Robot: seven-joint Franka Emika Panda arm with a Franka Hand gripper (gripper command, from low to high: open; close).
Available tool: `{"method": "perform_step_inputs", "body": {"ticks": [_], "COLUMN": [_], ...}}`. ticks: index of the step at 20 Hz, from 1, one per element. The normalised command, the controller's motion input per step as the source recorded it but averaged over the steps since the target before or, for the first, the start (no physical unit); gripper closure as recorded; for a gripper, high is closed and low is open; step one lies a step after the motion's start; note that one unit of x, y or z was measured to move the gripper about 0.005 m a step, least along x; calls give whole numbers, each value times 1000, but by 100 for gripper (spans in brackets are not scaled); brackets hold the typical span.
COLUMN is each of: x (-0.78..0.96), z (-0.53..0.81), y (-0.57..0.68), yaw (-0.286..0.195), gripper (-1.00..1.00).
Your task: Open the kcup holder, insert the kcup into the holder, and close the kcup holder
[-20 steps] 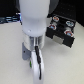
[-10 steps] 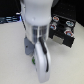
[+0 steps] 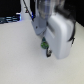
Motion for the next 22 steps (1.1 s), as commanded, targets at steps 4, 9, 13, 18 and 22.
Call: {"method": "perform_step_inputs", "body": {"ticks": [4, 9, 13, 18, 22], "x": [-81, -188, -305, -369, -386], "z": [572, 453, 356, 288, 90], "y": [478, 473, 457, 423, 375], "yaw": [96, 100, 109, 111, 109], "gripper": [100, 100, 100, 100, 100]}}
